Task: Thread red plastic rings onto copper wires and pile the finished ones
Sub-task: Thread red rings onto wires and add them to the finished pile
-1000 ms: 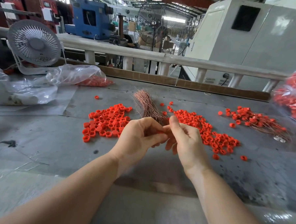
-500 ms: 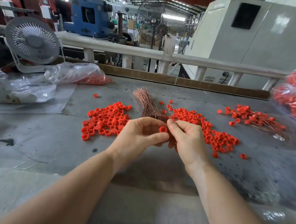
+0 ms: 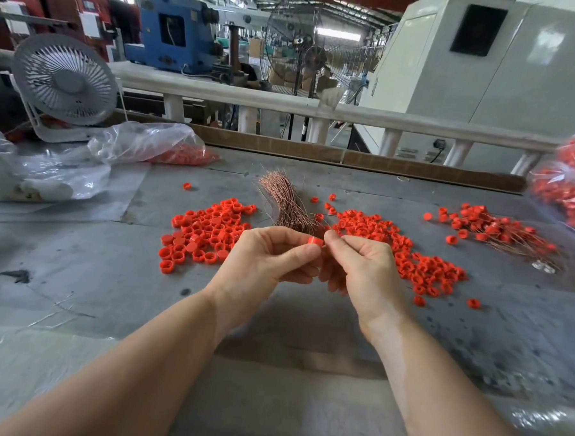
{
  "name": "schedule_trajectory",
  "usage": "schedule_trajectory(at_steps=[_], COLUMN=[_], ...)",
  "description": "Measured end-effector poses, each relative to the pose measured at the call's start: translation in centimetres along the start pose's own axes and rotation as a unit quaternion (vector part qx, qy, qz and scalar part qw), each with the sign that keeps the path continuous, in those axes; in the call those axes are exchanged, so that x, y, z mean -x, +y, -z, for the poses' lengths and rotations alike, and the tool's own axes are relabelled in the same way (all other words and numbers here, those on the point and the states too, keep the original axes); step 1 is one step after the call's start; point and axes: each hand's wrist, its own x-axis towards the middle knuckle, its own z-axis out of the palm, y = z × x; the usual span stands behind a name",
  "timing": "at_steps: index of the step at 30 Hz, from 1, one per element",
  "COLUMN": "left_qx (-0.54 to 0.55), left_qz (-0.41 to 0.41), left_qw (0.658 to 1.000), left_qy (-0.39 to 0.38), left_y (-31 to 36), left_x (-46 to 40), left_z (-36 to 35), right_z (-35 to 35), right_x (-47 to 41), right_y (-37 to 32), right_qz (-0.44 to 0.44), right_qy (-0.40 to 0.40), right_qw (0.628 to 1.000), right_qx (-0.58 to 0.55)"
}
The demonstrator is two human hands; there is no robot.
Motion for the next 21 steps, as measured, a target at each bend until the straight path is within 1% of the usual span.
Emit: schedule_trajectory(at_steps=[8,12,21], left_qx=[0.008,0.044,0.0], left_qz=[0.008,0.023,0.013], left_qw=[1.0,0.999,0.999], left_qy=[-0.004,-0.01,0.046], left_y=[-0.13,-0.06,-0.26], left_x=[-0.07,-0.11,-0.22], left_z=[0.14,0.21,0.25], right_z=[-0.14,-0.15,-0.12], right_x=[0.0,0.06,0.08], right_y=[-0.08,-0.08,0.24], right_qz=[-0.002,0.033,0.042], right_qy=[0.004,0.008,0.015], right_qw=[1.0,0.998,0.994], right_qx=[0.0,0.047,0.099])
